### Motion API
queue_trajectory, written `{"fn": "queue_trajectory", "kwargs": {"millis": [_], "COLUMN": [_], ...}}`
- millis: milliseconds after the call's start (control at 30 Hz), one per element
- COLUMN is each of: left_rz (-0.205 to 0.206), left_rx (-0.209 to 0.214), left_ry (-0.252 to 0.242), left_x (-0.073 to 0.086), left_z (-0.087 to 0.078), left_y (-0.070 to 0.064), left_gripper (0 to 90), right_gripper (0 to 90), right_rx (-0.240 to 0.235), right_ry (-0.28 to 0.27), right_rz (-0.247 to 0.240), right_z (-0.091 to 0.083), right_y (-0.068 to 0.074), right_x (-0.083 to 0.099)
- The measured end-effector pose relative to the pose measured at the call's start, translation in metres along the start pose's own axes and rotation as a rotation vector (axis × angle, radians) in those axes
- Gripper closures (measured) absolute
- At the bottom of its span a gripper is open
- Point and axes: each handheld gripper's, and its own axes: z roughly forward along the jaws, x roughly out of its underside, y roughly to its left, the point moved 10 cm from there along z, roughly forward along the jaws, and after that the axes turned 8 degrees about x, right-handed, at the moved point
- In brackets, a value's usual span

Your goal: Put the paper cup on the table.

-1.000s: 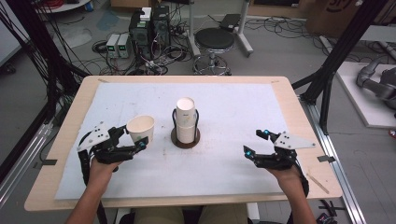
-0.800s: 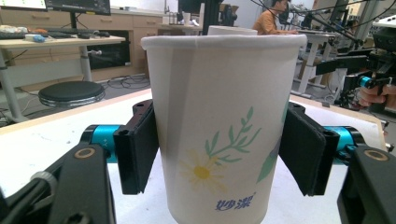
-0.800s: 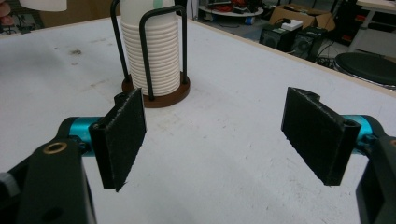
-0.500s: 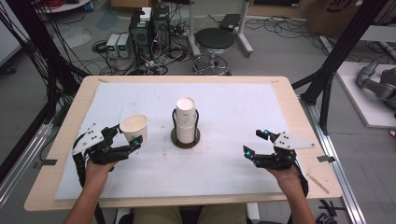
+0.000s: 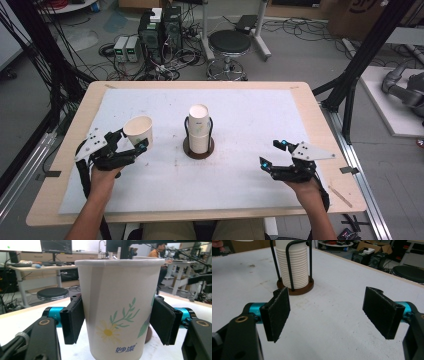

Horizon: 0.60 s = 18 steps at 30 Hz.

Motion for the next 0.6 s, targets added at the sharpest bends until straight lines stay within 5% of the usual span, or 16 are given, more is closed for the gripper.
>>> {"fn": "queue_trajectory", "kwargs": {"millis": [400,600], "left_rz": [-0.045,-0.053], "left_rx": [-0.073,-0.078], "left_ry": [0.066,0.105], "left_x": [0.025,0.036], "left_z": [0.014,0.019], "left_y": [0.033,0.039], "left_gripper": [31.9,32.0], "right_gripper": [22.5,22.5], "right_rx": [-0.003,-0.006], "right_ry": [0.005,0.004], "right_rz": [0.002,0.002], "right_z": [-0.001,-0.001], "right_y": [0.0,0.0], "right_x": [0.003,0.003]}}
